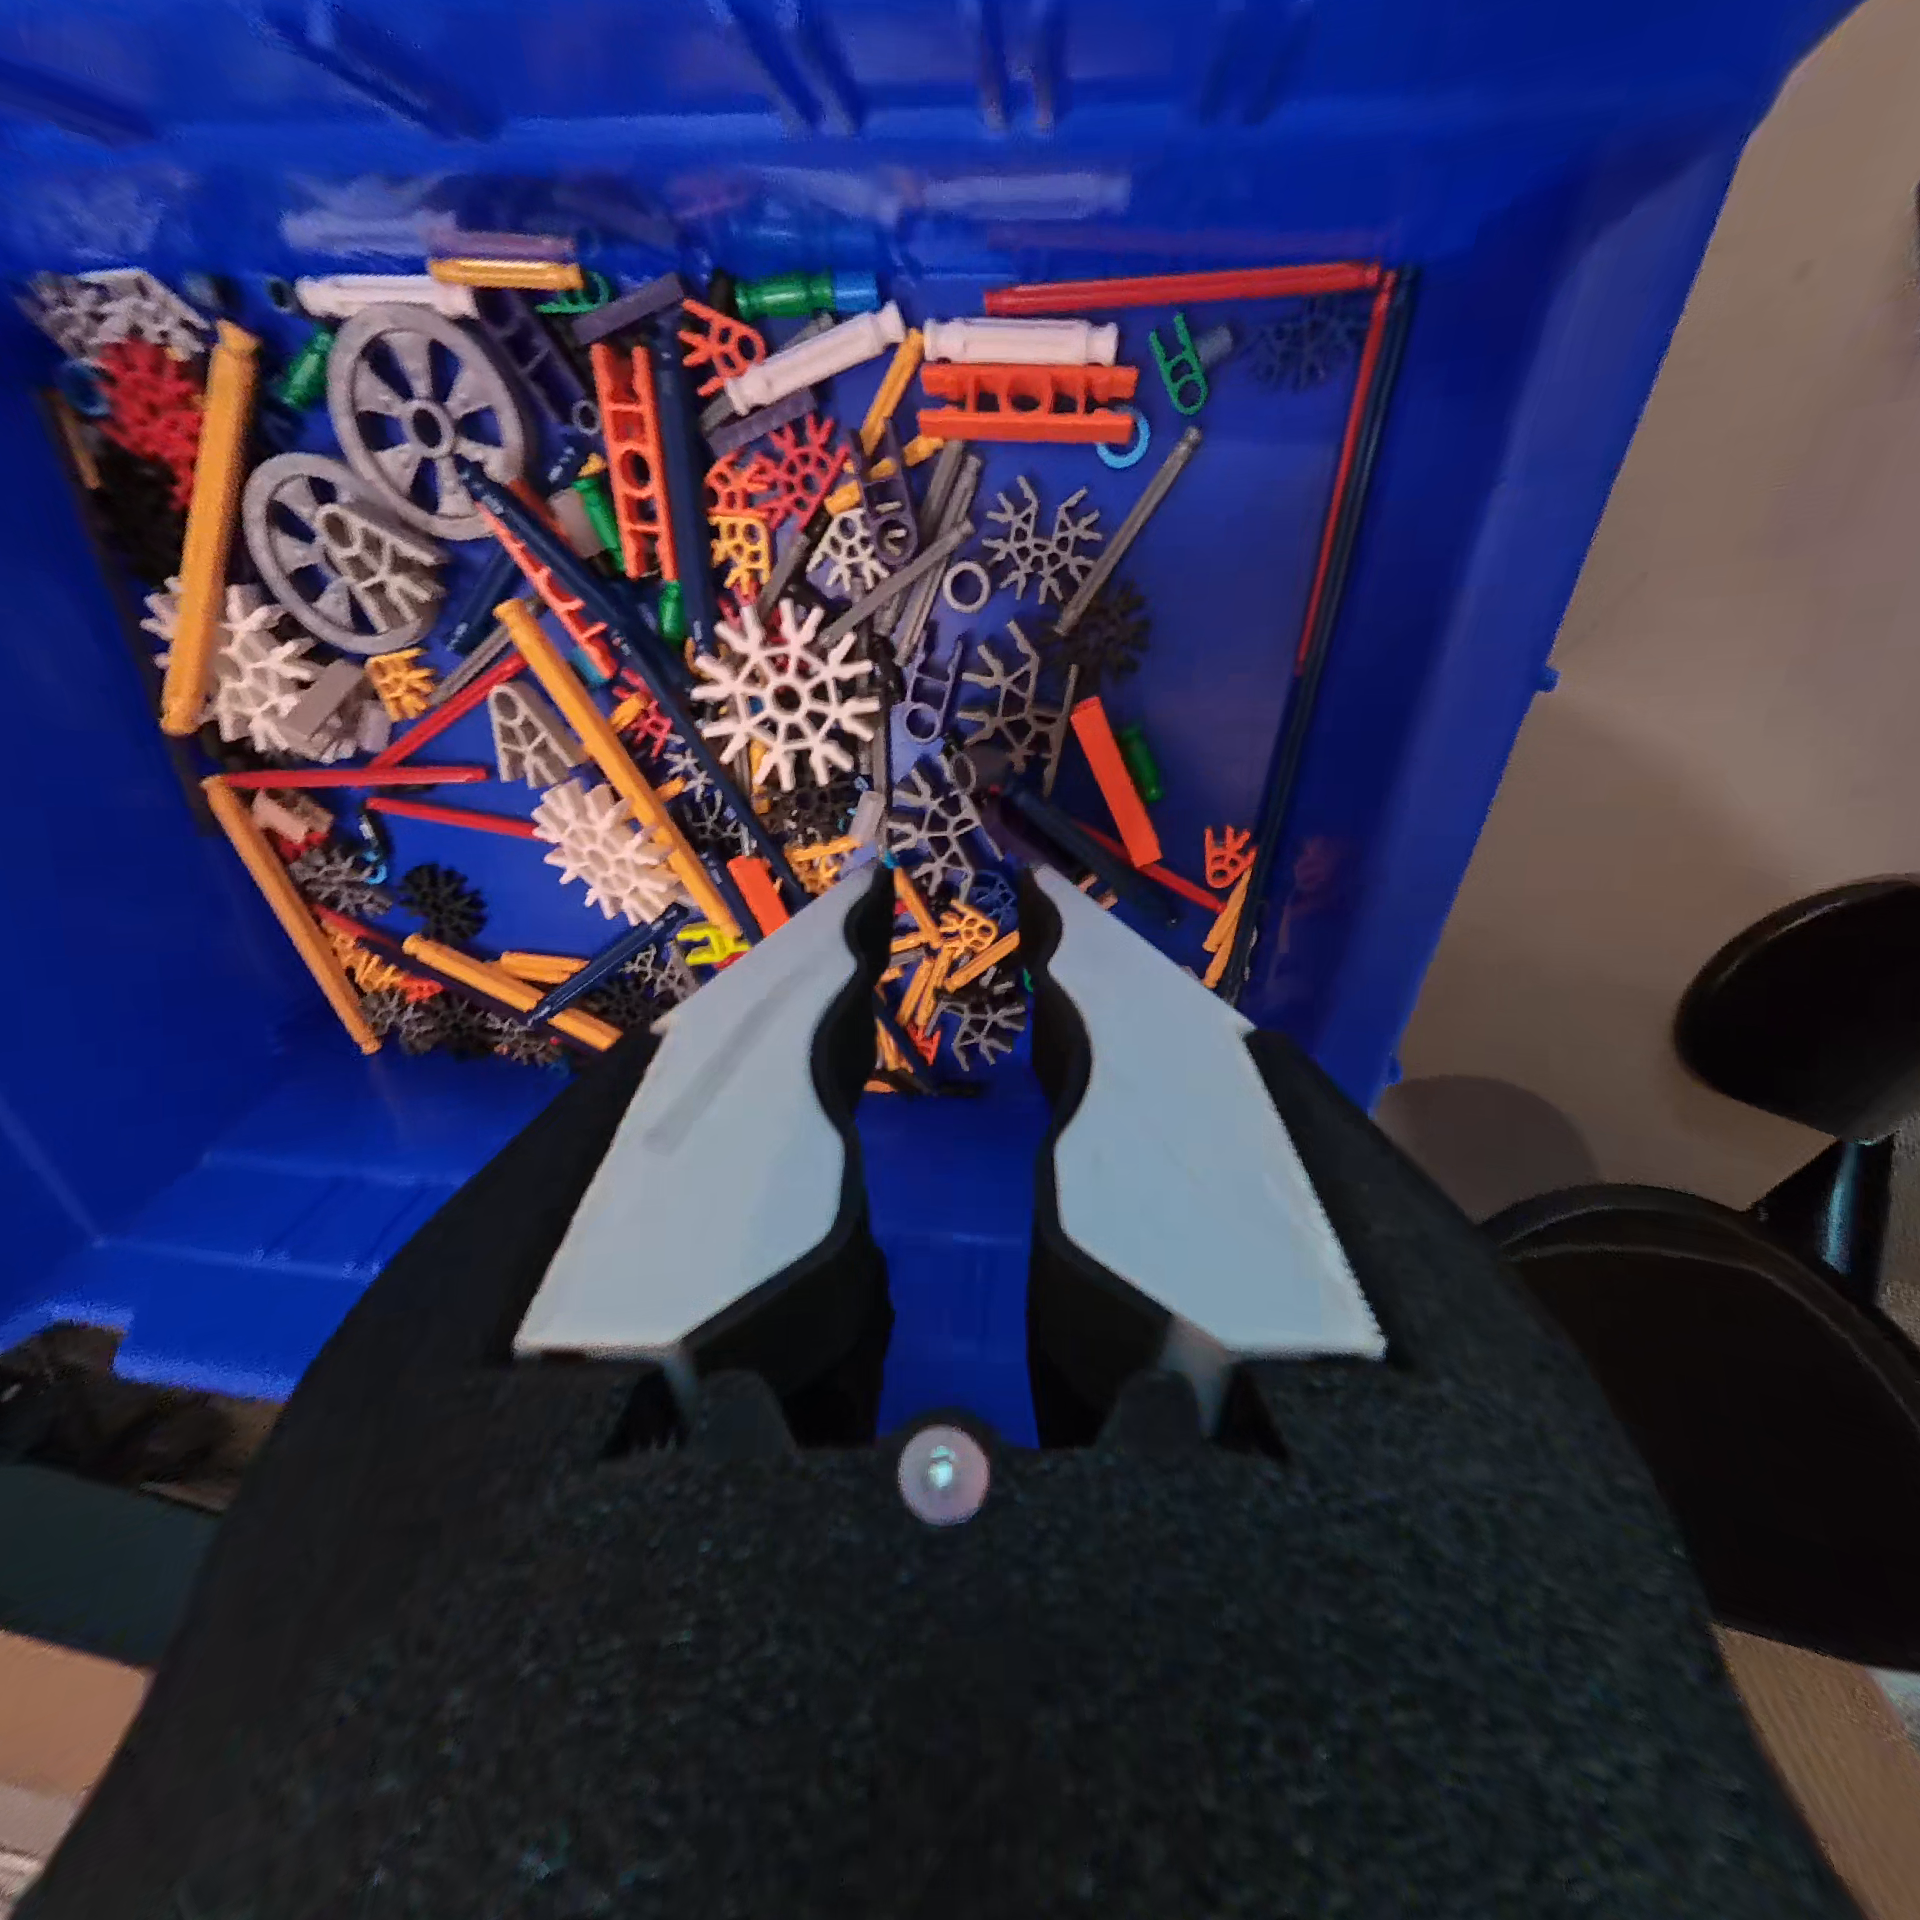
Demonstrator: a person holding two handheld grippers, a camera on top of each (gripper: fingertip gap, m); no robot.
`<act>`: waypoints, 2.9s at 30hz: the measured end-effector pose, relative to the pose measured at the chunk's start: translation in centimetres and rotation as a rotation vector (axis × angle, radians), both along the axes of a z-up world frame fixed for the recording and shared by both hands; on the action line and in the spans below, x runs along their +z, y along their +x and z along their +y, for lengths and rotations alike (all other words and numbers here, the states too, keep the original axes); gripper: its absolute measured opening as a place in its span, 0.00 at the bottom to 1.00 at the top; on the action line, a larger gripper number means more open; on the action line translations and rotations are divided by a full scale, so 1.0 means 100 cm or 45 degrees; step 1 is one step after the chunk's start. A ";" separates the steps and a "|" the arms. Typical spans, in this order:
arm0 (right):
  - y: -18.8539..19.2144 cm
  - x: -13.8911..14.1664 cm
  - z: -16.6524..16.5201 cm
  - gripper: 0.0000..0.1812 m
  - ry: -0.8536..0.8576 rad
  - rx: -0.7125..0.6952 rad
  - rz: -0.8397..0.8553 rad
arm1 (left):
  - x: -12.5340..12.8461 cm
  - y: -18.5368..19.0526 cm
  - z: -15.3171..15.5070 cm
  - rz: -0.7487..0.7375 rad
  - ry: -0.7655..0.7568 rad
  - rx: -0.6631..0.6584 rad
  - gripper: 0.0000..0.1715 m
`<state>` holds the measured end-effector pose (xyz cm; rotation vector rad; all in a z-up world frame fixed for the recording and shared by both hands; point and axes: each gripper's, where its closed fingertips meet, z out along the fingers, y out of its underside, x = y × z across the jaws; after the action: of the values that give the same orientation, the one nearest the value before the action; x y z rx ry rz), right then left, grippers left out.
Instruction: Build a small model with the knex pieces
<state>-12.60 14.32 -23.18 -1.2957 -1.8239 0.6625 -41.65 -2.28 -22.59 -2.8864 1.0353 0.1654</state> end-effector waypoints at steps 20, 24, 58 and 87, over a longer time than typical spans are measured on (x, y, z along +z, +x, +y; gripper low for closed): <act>0.000 0.002 -0.002 0.10 0.003 0.011 0.010 | -0.035 0.043 0.033 -0.218 0.065 0.051 0.09; 0.001 0.002 -0.001 0.10 0.003 0.005 0.005 | -0.028 0.021 0.031 -0.115 0.067 0.086 0.09; 0.001 -0.001 -0.001 0.10 0.002 0.006 -0.009 | 0.003 -0.013 0.029 -0.023 0.064 0.024 0.09; 0.000 -0.001 -0.001 0.10 0.002 0.009 -0.010 | -0.033 0.020 0.049 -0.156 0.090 0.018 0.11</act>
<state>-12.55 14.18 -23.32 -1.2933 -1.8359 0.6605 -39.68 2.63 -25.93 -2.8017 0.9682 0.0251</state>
